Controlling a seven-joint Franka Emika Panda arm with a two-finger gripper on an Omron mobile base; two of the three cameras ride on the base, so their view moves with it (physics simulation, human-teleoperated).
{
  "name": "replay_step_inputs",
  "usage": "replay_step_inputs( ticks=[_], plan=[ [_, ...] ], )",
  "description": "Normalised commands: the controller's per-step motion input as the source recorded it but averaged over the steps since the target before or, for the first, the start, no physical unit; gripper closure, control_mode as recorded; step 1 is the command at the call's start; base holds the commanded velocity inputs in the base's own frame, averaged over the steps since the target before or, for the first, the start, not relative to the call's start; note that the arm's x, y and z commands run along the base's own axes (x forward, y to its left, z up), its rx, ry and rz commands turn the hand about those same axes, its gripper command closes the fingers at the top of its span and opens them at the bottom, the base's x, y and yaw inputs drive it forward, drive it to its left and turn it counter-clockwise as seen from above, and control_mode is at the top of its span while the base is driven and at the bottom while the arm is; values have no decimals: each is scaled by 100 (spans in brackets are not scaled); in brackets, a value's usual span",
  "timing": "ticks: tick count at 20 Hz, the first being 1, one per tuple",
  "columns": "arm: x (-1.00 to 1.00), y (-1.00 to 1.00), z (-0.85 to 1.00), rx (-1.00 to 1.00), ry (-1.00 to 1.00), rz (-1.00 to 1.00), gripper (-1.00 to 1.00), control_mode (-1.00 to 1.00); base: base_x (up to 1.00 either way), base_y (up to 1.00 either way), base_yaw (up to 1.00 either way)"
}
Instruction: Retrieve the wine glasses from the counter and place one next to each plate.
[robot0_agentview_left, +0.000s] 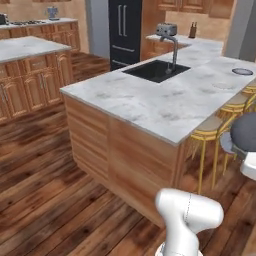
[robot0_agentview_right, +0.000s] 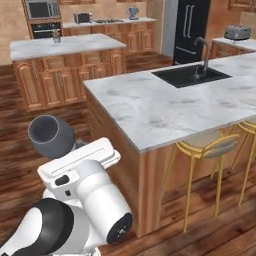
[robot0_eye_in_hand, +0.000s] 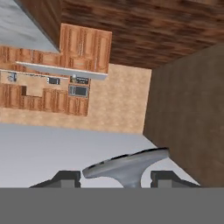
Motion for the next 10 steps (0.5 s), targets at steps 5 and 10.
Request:
replay_step_inputs(
  ticks=[5,10],
  plan=[
    [0,0,0,0,0,0,100,100,-1,-100,45],
    [0,0,0,0,0,0,100,100,4,-100,39]
  ],
)
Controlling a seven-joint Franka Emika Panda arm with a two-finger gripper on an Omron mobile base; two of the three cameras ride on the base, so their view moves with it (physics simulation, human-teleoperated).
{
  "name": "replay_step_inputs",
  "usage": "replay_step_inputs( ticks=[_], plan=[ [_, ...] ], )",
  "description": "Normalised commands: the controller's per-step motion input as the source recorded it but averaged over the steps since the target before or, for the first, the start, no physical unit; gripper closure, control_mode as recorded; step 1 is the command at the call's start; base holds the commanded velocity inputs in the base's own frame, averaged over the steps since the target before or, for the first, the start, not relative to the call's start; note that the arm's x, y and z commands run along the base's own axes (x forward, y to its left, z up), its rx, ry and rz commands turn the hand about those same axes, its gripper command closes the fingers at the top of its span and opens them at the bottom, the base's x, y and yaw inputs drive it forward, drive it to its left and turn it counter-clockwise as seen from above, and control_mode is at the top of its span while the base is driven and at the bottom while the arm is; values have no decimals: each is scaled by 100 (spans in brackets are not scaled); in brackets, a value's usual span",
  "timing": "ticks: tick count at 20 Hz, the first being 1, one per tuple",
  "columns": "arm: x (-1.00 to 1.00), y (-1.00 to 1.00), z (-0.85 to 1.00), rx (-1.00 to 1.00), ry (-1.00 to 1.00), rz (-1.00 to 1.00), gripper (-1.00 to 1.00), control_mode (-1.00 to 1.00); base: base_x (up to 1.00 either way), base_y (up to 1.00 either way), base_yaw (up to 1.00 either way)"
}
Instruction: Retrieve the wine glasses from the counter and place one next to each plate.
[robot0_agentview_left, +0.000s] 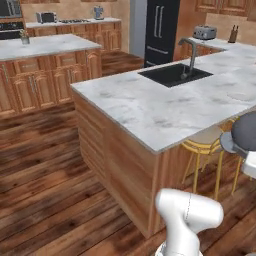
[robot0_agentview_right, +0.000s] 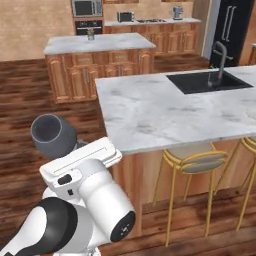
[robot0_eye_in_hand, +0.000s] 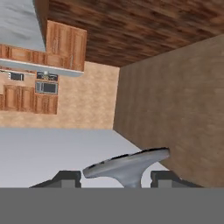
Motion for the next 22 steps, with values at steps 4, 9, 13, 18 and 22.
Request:
replay_step_inputs(
  ticks=[4,9,13,18,22],
  plan=[
    [0,0,0,0,0,0,100,100,18,-100,40],
    [0,0,0,0,0,0,100,100,8,-100,31],
    [0,0,0,0,0,0,100,100,1,-100,27],
    [0,0,0,0,0,0,100,100,-17,-100,21],
    [0,0,0,0,0,0,100,100,-15,-100,17]
  ],
)
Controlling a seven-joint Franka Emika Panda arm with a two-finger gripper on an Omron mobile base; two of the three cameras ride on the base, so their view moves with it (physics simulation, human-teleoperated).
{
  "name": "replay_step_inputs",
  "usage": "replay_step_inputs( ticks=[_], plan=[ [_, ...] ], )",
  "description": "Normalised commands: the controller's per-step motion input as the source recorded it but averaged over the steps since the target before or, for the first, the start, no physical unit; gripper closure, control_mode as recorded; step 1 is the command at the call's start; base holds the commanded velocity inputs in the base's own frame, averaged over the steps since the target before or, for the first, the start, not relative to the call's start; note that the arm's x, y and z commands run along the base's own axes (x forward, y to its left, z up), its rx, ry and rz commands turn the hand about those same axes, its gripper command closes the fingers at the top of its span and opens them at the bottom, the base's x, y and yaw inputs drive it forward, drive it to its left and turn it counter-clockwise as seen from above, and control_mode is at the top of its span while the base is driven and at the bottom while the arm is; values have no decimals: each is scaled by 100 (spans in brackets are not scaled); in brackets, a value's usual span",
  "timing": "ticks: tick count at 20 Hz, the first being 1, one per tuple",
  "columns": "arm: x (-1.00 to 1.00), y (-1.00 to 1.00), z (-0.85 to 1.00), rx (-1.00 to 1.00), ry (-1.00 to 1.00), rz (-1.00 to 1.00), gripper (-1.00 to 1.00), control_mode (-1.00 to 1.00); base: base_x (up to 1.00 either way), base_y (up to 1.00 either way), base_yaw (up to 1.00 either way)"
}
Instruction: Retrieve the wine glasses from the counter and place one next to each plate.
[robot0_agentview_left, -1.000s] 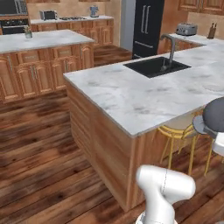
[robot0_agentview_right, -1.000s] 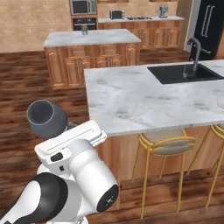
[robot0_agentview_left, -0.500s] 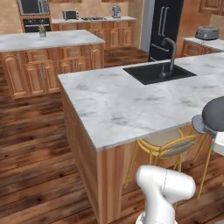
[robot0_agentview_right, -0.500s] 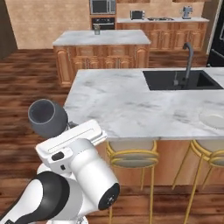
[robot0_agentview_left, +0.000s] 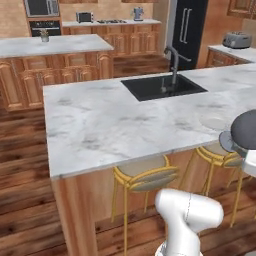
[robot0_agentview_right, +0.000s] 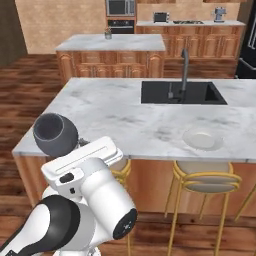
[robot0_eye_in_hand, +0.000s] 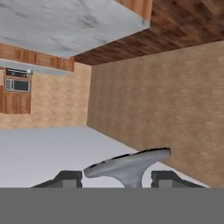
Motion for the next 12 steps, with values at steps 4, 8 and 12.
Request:
replay_step_inputs(
  ticks=[4,8,12],
  plan=[
    [0,0,0,0,0,0,100,100,-7,-100,15],
    [0,0,0,0,0,0,100,100,0,-100,11],
    [0,0,0,0,0,0,100,100,3,-100,8]
  ],
)
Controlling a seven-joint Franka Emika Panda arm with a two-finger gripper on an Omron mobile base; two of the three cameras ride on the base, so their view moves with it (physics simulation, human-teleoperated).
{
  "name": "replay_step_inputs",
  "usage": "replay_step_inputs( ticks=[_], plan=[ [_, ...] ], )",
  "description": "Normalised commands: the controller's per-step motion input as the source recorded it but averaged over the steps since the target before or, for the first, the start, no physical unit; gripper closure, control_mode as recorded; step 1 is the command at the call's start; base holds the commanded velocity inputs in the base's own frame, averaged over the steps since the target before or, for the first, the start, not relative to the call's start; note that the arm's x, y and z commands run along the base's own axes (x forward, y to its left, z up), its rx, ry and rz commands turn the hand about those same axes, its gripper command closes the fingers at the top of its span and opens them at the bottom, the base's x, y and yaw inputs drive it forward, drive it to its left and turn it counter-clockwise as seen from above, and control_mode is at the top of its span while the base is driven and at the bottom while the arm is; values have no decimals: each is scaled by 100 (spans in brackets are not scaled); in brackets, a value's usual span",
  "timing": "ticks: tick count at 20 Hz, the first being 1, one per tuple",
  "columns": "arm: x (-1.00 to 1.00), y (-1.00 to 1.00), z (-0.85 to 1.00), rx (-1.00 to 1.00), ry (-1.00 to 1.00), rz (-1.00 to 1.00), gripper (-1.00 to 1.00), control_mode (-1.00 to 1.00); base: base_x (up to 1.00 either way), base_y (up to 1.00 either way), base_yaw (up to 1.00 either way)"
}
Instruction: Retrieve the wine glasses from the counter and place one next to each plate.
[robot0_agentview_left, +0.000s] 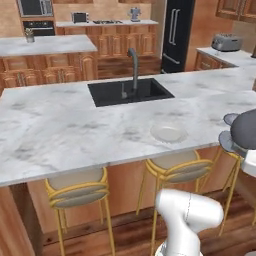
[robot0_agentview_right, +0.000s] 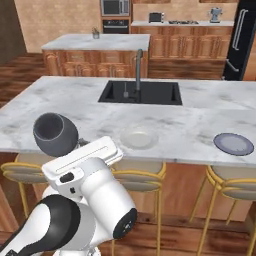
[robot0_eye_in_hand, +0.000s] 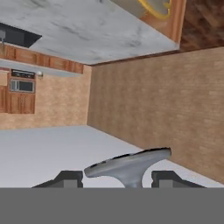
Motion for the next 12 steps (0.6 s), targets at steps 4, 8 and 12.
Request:
replay_step_inputs(
  ticks=[4,8,12],
  plan=[
    [0,0,0,0,0,0,100,100,30,-100,4],
    [0,0,0,0,0,0,100,100,70,-48,1],
    [0,0,0,0,0,0,100,100,81,-44,6]
  ],
)
